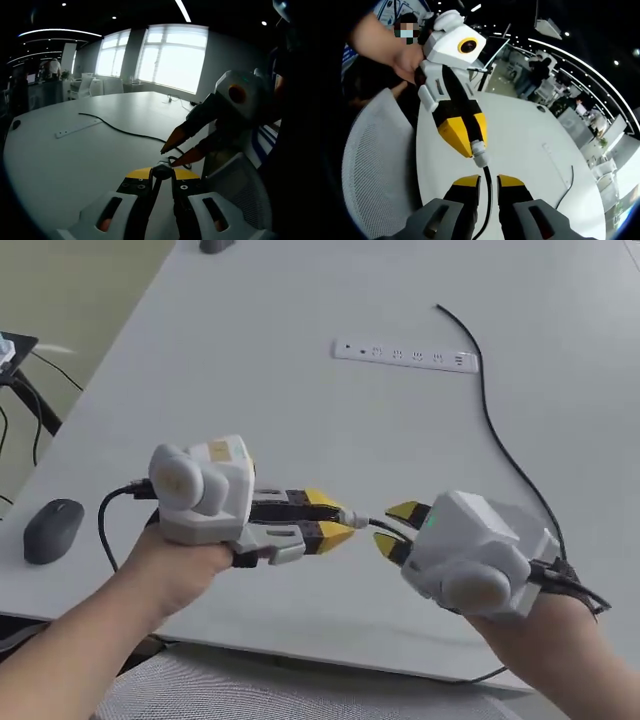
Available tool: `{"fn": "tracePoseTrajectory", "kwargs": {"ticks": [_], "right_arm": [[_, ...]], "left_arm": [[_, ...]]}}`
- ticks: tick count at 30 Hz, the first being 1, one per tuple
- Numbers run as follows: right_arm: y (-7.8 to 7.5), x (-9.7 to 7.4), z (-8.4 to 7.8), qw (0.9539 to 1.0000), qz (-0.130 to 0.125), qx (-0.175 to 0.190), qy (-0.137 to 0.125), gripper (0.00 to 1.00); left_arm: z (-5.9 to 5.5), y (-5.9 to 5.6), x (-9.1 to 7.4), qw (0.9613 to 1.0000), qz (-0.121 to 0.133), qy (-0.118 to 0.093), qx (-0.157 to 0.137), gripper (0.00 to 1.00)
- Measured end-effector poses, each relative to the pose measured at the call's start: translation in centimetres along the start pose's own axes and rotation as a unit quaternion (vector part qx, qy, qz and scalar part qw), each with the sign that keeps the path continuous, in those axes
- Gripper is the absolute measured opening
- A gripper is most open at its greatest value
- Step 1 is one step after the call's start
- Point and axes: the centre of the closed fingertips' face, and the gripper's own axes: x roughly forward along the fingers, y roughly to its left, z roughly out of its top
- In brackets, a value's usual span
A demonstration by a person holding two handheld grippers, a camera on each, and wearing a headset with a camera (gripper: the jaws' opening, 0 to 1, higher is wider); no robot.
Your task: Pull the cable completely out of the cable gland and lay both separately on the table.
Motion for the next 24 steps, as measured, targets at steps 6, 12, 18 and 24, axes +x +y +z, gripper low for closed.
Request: {"fn": "tracePoseTrajectory", "kwargs": {"ticks": [6, 12, 18, 24], "right_arm": [[0.2, 0.2, 0.1, 0.9998, 0.007, -0.017, -0.001, 0.05], [0.2, 0.2, -0.2, 0.9999, 0.007, -0.016, 0.002, 0.01], [0.3, 0.2, -0.6, 0.9997, 0.004, 0.025, 0.004, 0.0], [-0.1, 0.0, -1.2, 0.9988, -0.007, 0.049, 0.007, 0.0]], "left_arm": [[0.1, -0.2, 0.2, 1.0, -0.005, 0.0, 0.002, 0.15], [0.0, -0.5, 0.3, 0.9999, -0.011, 0.003, 0.006, 0.15], [-0.1, -0.7, 0.4, 0.9998, -0.014, 0.006, 0.01, 0.15], [-0.1, -0.6, 0.4, 0.9999, -0.013, 0.004, 0.008, 0.15]]}}
